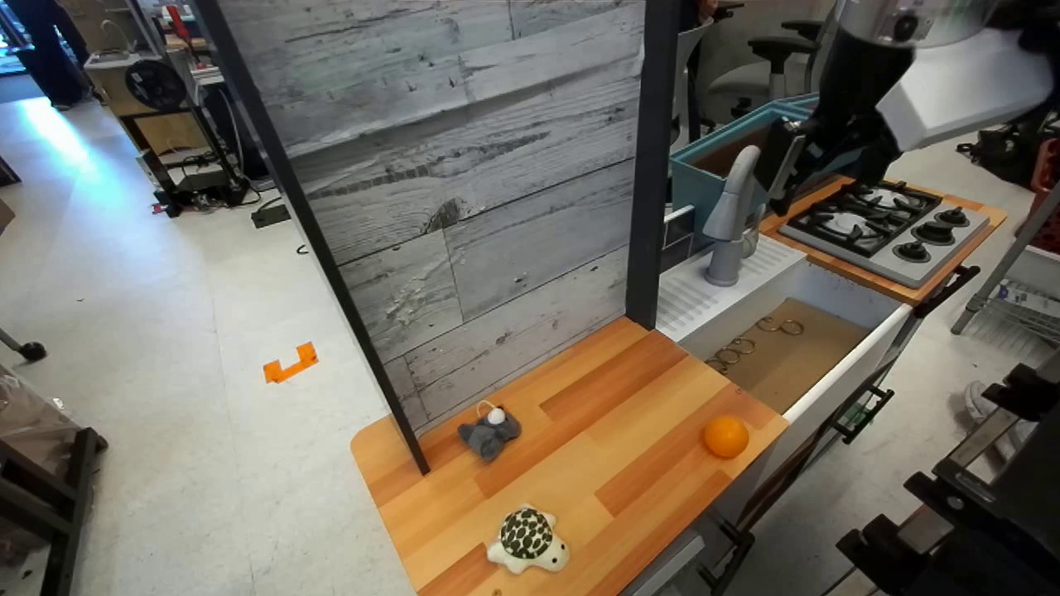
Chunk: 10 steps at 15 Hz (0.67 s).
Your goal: Push the faucet to the middle
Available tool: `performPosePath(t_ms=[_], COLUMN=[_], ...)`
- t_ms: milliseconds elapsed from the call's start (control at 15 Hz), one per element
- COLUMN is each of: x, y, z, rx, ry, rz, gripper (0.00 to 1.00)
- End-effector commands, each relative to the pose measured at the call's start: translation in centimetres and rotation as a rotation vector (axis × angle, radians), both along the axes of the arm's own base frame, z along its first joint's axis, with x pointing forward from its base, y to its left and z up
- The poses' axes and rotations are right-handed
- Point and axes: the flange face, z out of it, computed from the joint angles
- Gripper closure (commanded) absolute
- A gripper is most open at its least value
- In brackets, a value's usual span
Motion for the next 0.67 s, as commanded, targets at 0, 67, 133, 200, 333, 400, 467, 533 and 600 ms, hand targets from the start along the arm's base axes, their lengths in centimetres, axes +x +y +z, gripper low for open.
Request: performPosePath(t_ms=[0, 67, 133, 200, 333, 400, 467, 533, 600], x=[1.8, 2.2, 2.6, 3.1, 3.8, 4.2, 4.3, 4.5, 4.5], y=[0.6, 0.6, 0.6, 0.5, 0.3, 0.3, 0.3, 0.2, 0.3], z=[-1.9, -2.3, -2.7, -3.0, -3.6, -4.0, -4.4, -5.0, -5.5], rx=[-0.008, -0.004, 0.003, 0.01, 0.021, 0.018, 0.012, 0.005, -0.003], ry=[-0.095, -0.133, -0.166, -0.199, -0.257, -0.277, -0.29, -0.297, -0.303], rz=[-0.02, -0.017, -0.02, -0.031, -0.054, -0.058, -0.061, -0.065, -0.067], gripper=[0.0, 0.0, 0.0, 0.0, 0.0, 0.0, 0.0, 0.0, 0.0])
